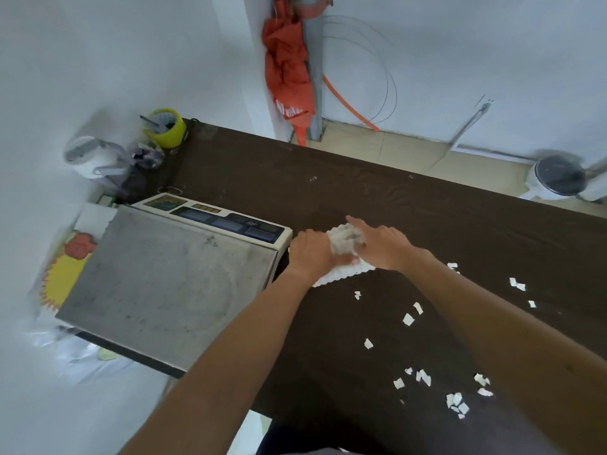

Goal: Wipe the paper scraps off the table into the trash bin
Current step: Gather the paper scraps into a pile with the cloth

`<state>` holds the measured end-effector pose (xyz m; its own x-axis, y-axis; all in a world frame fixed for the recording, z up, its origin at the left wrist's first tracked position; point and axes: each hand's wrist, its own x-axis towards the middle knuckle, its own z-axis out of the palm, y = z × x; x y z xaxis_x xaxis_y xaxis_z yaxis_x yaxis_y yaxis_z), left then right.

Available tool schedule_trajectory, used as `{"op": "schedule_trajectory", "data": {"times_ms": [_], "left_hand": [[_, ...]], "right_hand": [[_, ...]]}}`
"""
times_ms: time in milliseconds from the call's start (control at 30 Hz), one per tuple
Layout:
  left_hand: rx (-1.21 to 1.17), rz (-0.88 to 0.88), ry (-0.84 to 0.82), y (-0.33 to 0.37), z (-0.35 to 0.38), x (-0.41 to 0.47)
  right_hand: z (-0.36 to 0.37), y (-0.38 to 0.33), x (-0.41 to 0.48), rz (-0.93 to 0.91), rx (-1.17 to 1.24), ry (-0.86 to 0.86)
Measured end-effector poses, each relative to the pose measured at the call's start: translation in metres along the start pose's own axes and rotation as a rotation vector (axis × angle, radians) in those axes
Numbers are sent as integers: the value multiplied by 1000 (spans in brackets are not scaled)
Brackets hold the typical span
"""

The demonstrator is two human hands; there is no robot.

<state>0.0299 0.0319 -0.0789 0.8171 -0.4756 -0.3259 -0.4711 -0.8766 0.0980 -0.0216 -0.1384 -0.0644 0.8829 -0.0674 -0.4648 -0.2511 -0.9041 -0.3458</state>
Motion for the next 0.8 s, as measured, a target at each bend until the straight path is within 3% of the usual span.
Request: {"op": "schedule_trajectory", "data": {"times_ms": [233,533,800], "left_hand": [[106,-2,141,20,4,-43],[-8,-101,103,42,35,-107],[-90,-70,106,94,50,-150]], "right_hand": [[-3,-1,-26,-100,-123,-64],[26,-12,-68,-130,-342,-15],[36,35,-120,-180,-285,11]]}}
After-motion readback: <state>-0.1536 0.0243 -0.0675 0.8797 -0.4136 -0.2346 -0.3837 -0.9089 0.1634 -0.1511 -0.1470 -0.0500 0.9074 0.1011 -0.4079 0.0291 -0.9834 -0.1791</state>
